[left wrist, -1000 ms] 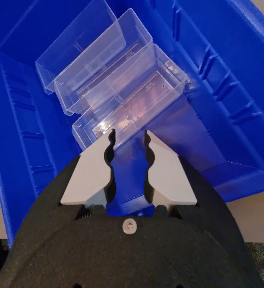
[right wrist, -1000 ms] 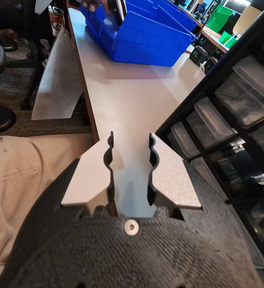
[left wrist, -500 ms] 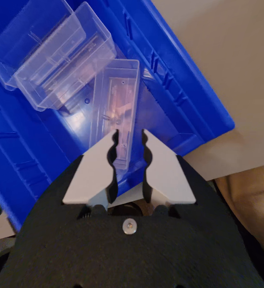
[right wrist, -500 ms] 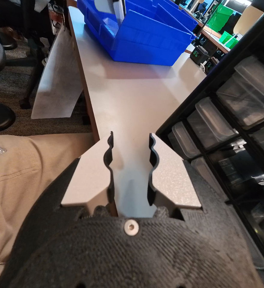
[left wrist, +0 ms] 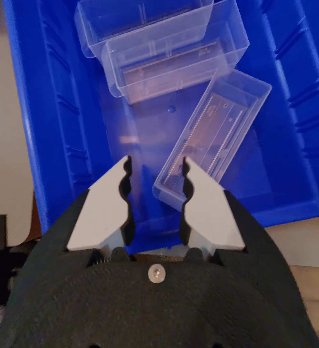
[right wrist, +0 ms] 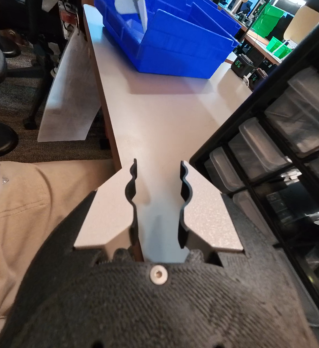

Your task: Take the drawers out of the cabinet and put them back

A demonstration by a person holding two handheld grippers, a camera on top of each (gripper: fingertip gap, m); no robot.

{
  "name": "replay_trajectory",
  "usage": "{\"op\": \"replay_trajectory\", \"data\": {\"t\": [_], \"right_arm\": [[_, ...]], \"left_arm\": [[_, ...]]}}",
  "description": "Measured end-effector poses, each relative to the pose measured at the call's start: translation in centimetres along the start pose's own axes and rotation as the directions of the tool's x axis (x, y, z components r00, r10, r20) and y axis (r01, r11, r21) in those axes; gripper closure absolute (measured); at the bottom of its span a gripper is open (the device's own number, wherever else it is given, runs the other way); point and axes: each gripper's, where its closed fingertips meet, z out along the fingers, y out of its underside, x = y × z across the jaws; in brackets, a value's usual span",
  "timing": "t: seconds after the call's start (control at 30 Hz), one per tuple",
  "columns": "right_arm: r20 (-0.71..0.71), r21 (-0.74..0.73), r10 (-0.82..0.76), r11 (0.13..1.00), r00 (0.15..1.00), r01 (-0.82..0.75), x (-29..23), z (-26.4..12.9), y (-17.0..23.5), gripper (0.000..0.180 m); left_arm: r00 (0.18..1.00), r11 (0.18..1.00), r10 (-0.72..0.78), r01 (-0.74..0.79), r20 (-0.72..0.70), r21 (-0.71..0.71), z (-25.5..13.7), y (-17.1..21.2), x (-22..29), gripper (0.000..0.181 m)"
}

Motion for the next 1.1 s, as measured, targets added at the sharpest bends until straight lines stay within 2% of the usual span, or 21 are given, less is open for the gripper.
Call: {"op": "replay_trajectory", "data": {"t": [0.1, 0.2, 0.27, 0.37, 0.47, 0.63, 0.87, 0.93, 1.03, 1.1], "right_arm": [[0.0, -0.002, -0.004, 1.0, 1.0, 0.004, 0.0, 0.0, 0.0, 0.134], [0.0, -0.004, -0.009, 1.0, 1.0, 0.009, -0.1, 0.1, 0.1, 0.134], [0.0, -0.004, -0.011, 1.0, 1.0, 0.011, -0.1, 0.1, 0.0, 0.134], [0.001, -0.002, -0.01, 1.0, 1.0, 0.01, -0.1, 0.0, 0.0, 0.134], [0.002, -0.002, -0.012, 1.0, 1.0, 0.012, -0.2, 0.1, 0.0, 0.134], [0.004, -0.005, -0.015, 1.0, 1.0, 0.015, -0.3, 0.1, 0.0, 0.134], [0.004, -0.004, -0.019, 1.0, 1.0, 0.019, -0.3, 0.2, 0.0, 0.135], [-0.008, 0.027, -0.023, 0.999, 1.0, 0.023, -0.2, -0.1, -0.7, 0.145], [-0.087, 0.111, -0.07, 0.991, 0.994, 0.08, 0.7, -1.2, -3.0, 0.147], [-0.174, 0.117, -0.125, 0.982, 0.977, 0.147, 1.7, -2.0, -4.7, 0.148]], "left_arm": [[0.997, 0.997, -0.059, 0.061, -0.039, 0.041, 0.2, -0.9, 0.5, 0.133], [1.0, 1.0, -0.014, 0.014, 0.011, -0.015, 1.1, -0.1, 0.4, 0.137], [1.0, 1.0, -0.01, 0.01, -0.005, -0.017, 1.3, -0.2, 0.8, 0.147], [1.0, 1.0, 0.005, -0.005, -0.01, -0.03, 1.3, -0.1, 1.0, 0.151], [1.0, 1.0, 0.005, -0.006, -0.03, -0.028, 1.4, -0.1, 1.5, 0.171], [0.999, 1.0, 0.002, -0.002, -0.041, 0.01, 0.6, -1.0, 1.9, 0.177], [0.999, 0.988, -0.046, 0.045, 0.003, 0.149, -4.4, -4.4, 1.3, 0.179], [0.997, 0.976, -0.068, 0.074, -0.036, 0.203, -6.7, -5.7, 2.0, 0.18], [0.995, 0.962, -0.028, 0.053, -0.096, 0.267, -10.2, -7.3, 4.2, 0.18], [0.995, 0.942, -0.009, 0.042, -0.1, 0.333, -12.8, -8.8, 5.5, 0.181]]}}
